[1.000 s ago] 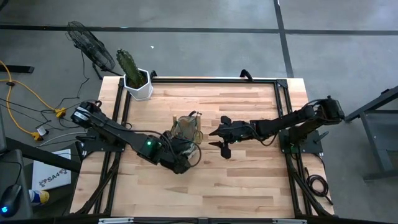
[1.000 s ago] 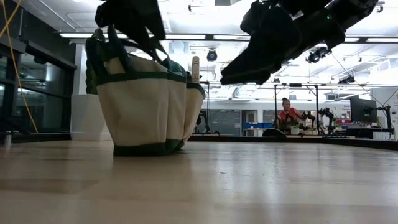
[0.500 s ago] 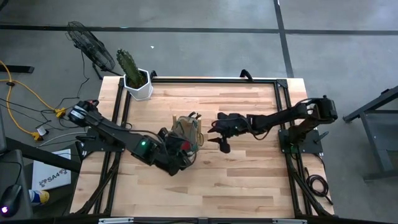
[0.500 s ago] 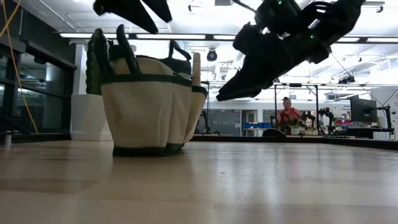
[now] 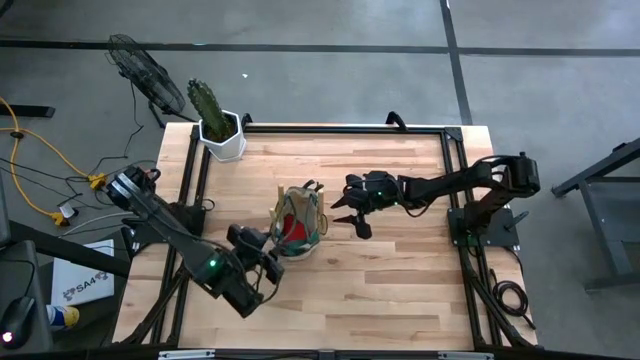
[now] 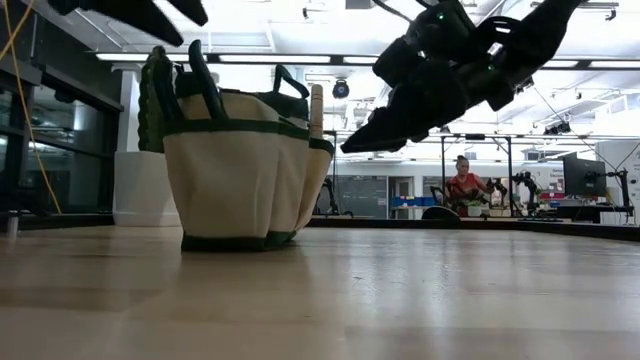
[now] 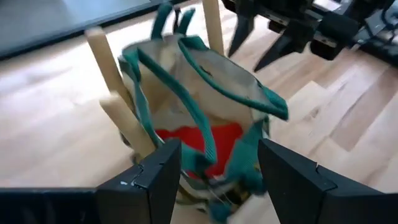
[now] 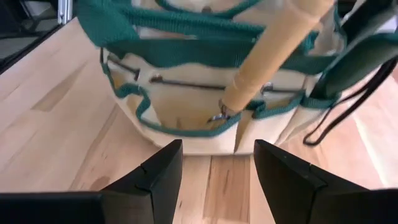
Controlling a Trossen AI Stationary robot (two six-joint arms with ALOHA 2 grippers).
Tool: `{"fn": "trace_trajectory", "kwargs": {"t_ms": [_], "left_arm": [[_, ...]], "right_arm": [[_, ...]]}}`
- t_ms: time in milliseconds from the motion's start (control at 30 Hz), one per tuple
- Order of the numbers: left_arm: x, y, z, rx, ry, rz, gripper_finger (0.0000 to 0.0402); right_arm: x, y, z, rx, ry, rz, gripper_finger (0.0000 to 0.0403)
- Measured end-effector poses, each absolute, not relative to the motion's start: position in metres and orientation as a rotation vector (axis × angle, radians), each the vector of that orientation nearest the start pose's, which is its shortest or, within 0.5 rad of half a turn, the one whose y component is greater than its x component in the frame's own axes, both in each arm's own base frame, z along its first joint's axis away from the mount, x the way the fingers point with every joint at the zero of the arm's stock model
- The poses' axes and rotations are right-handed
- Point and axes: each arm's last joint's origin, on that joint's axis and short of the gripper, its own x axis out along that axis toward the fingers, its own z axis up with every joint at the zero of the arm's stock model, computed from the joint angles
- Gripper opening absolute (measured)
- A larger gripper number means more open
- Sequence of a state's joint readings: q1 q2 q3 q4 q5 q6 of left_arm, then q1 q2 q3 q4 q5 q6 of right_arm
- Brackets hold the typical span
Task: Pick & Place Garden tools in Gardening bag
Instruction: Put the brown hand rake into the gardening bag
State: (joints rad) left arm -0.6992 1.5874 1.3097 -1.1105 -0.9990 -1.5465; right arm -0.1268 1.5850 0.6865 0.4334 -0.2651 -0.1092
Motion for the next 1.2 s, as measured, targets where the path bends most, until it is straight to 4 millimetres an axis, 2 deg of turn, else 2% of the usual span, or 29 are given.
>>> {"fn": "trace_trajectory", "kwargs": {"t_ms": [167, 467, 667, 833, 1033, 1200], "left_arm": [[0.24, -0.18, 0.251, -0.47, 0.444, 0.791, 0.0207], [0.247, -0.189, 0.226, -0.515, 0.503, 0.815, 0.0207], [0.246, -0.188, 0.224, -0.521, 0.535, 0.836, 0.0207], [0.243, -0.186, 0.224, -0.507, 0.525, 0.858, 0.0207], [0.243, -0.186, 0.224, -0.513, 0.52, 0.862, 0.0207], [0.243, -0.186, 0.224, -0.513, 0.519, 0.862, 0.0207]], "right_arm": [[0.31, -0.037, 0.167, -0.015, 0.433, 0.119, 0.019], [0.312, -0.048, 0.161, 0.027, 0.43, 0.11, 0.019], [0.315, -0.039, 0.158, 0.053, 0.411, 0.197, 0.019], [0.32, -0.031, 0.169, 0.03, 0.291, 0.221, 0.019], [0.322, -0.032, 0.173, -0.001, 0.258, 0.1, 0.019], [0.323, -0.032, 0.177, 0.008, 0.21, 0.113, 0.019]]}}
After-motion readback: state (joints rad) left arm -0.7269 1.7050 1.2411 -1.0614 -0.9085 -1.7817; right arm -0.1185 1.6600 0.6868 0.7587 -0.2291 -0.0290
